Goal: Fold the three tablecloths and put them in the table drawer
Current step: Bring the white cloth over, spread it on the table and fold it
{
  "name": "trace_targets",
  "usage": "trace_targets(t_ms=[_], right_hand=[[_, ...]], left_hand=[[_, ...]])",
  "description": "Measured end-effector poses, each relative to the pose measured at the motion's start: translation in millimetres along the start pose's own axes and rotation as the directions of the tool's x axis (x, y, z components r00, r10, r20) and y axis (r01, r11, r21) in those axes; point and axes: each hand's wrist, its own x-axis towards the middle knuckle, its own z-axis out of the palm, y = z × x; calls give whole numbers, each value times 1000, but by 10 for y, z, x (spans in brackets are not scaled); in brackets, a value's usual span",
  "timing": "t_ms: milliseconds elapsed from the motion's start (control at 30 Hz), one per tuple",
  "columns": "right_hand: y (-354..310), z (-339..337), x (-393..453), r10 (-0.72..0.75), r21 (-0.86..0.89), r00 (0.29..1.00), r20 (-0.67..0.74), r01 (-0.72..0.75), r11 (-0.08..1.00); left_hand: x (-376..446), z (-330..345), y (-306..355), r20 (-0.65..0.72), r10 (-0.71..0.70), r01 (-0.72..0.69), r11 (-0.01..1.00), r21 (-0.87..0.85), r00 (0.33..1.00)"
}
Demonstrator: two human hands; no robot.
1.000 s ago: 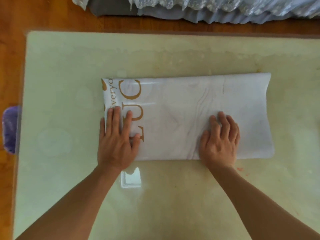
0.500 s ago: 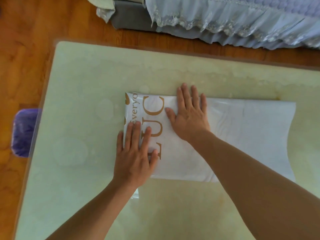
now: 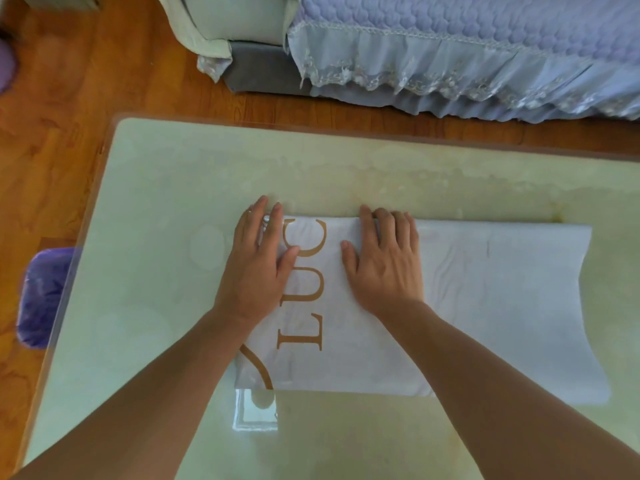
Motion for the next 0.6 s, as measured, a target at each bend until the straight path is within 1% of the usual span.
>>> trace_targets(t_ms=[67,167,200,267,300,333,400,467,533,600], right_hand=[[86,-13,9,-45,-20,997,-70,43,999],[142,11,62,-87,-16,991,-105,86,996],[136,11,80,-77,12,987,-138,79,997],[144,-12,112,-23,99,967,-255,50,994],[154,-37,130,-13,126,954,-299,52,991],[164,-63,161,-20,125,951,-308,61,990],[190,-60,252,-58,42,973,-223,69,997],[201,-57,346,-92,-50,988,-125,86,995],[197,-136,396,-138,-44,984,-111,134,990],[241,-252,376,-193,-35,970,-146,190,981]], left_hand=[[3,3,15,-20,1,-2,1000,-28,1000],[18,24,-5,-20,-2,2,999,-37,1000],[20,32,-14,-28,11,-12,999,-43,1000],[1,45,-19,-69,39,-45,994,-96,997],[-15,38,-15,-98,33,-47,990,-137,995],[-23,24,-4,-128,11,-33,984,-176,992],[-7,-8,13,-152,-78,37,966,-255,985],[1,-26,21,-136,-171,117,935,-336,976],[11,-35,-13,-117,-236,167,892,-420,965],[50,-36,-61,-90,-283,203,843,-498,955]])
